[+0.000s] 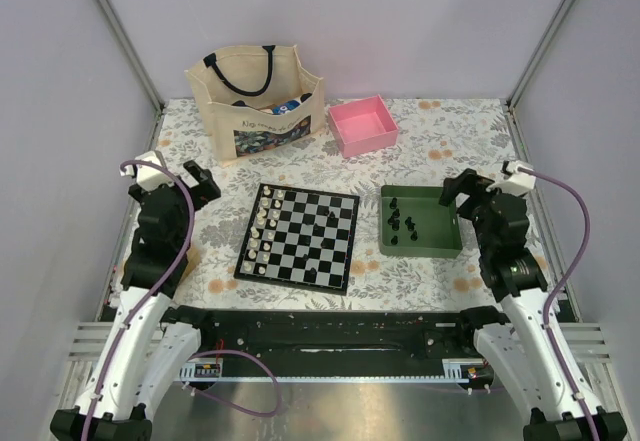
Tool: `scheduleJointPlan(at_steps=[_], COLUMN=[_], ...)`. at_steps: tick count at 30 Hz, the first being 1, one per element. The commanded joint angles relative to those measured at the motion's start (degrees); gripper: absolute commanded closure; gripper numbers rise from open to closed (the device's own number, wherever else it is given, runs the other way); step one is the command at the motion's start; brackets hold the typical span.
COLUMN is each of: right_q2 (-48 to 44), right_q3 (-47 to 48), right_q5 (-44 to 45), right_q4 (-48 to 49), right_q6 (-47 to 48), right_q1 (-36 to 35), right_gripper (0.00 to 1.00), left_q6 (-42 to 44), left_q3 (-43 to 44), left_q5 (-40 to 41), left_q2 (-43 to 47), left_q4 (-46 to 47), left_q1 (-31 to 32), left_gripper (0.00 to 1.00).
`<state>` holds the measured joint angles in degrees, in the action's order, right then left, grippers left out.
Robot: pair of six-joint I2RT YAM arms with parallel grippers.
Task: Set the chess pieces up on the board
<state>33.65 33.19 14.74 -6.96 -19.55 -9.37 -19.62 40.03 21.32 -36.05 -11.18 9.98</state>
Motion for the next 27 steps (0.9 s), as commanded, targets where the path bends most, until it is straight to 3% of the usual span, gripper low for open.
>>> scheduleJointPlan(at_steps=[1, 3, 6, 8, 10, 13, 21, 27], right_q2=[3.43, 4.58, 7.47, 13.43, 20.28, 25.49, 24.18, 28.75], right_q3=[7.41, 9.08, 12.23, 19.59, 27.42, 35.44, 27.72, 31.67], right_q5=[-11.98, -17.44, -19.23, -13.54, -13.86, -12.63, -29.23, -34.17], right_q4=[-8.42, -7.98, -10.15, -21.01, -30.08, -36.97, -20.91, -28.44], right_q6=[-3.21, -5.22, -7.52, -7.00, -3.58, -3.04, -2.15, 2.31], right_q1=[-0.39, -0.30, -0.30, -0.22, -0.21, -0.30, -0.30, -0.48], right_gripper=[0.02, 0.02, 0.02, 0.02, 0.02, 0.02, 0.01, 0.05], left_q6=[-5.08, -2.37, -9.10, -5.02, -0.97, -0.95, -1.30, -2.27], left_q3=[6.71, 9.35, 10.77, 10.07, 8.84, 6.47, 5.14, 5.67], left_q5=[2.95, -2.49, 2.65, -0.82, -5.57, -6.38, -8.14, -7.52], left_q2=[1.25, 2.04, 3.88, 5.20, 5.64, 5.29, 2.48, 0.98], left_q4=[-12.53, -16.57, -22.99, -23.01, -23.18, -23.45, -21.78, -25.12], left_q1=[-0.22, -0.22, -0.22, -0.22, -0.22, -0.22, -0.31, -0.31], left_gripper=[0.01, 0.01, 0.01, 0.01, 0.01, 0.01, 0.01, 0.01])
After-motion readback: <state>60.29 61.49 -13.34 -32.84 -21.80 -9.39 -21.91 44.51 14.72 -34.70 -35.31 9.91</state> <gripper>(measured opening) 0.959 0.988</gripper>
